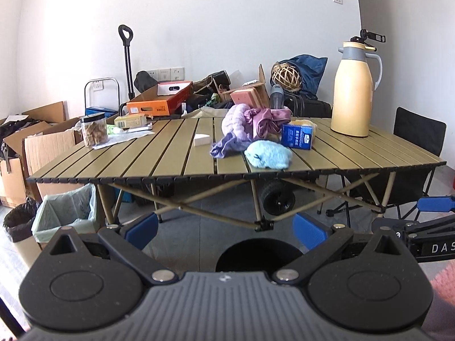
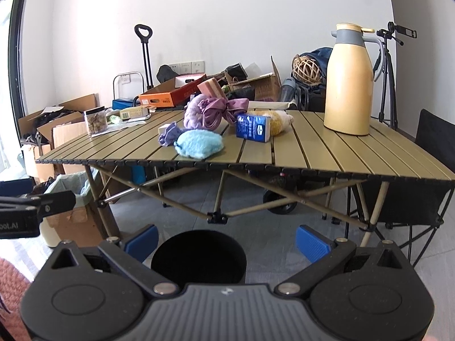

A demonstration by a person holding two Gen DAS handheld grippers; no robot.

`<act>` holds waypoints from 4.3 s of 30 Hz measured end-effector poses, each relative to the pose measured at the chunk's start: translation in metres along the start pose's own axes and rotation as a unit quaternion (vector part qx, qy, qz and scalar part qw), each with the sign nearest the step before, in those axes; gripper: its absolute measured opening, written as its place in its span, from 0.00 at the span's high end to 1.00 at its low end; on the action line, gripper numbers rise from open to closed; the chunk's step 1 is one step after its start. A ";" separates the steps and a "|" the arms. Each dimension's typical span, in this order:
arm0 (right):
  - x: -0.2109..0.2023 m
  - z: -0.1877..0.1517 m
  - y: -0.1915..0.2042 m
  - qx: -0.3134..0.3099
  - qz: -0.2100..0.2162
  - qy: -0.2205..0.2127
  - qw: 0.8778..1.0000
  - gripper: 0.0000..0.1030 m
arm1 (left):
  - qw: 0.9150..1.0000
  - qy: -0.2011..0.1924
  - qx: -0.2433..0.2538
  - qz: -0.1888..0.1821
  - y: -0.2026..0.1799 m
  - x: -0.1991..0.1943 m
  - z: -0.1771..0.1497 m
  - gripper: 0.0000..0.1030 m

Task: Collect trash
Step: 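Move both grippers to the table, right gripper closing on the light-blue plush, then grasp the lavender knit cloth with the left gripper while the right holds the plush, then carry the cloth and plush down over the black bin with both grippers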

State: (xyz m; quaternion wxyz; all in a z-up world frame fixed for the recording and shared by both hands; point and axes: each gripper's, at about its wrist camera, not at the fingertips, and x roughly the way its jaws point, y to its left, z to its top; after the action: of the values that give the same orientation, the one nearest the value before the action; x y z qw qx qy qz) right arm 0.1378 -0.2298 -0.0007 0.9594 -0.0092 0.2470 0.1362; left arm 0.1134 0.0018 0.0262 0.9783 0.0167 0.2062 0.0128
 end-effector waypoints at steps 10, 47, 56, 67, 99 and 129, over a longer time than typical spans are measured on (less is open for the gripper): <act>0.057 0.029 -0.005 -0.012 0.006 -0.016 1.000 0.00 | 1.000 -0.006 -0.003 0.015 0.007 0.055 0.027 0.00; 0.256 0.096 0.048 -0.036 0.025 -0.033 0.998 0.08 | 0.995 -0.014 -0.070 0.069 0.089 0.212 0.071 0.00; 0.257 0.093 0.047 -0.034 0.026 -0.046 0.998 0.25 | 0.996 -0.013 -0.072 0.056 0.083 0.214 0.077 0.00; 0.238 0.097 0.030 -0.011 0.040 -0.075 0.996 0.26 | 0.998 -0.015 -0.049 0.030 0.055 0.223 0.100 0.00; 0.205 0.094 -0.067 0.076 -0.040 -0.097 0.992 0.26 | 0.996 0.077 -0.039 0.002 -0.001 0.323 0.102 0.20; 0.204 0.098 -0.046 0.063 -0.007 -0.095 0.993 0.26 | 0.998 0.009 -0.062 0.011 0.005 0.274 0.100 0.73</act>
State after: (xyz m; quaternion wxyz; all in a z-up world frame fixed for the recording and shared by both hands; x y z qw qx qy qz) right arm 0.3681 -0.2137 -0.0144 0.9781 0.0624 0.1624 0.1142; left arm 0.4046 0.0129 0.0069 0.9754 -0.0418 0.2134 0.0360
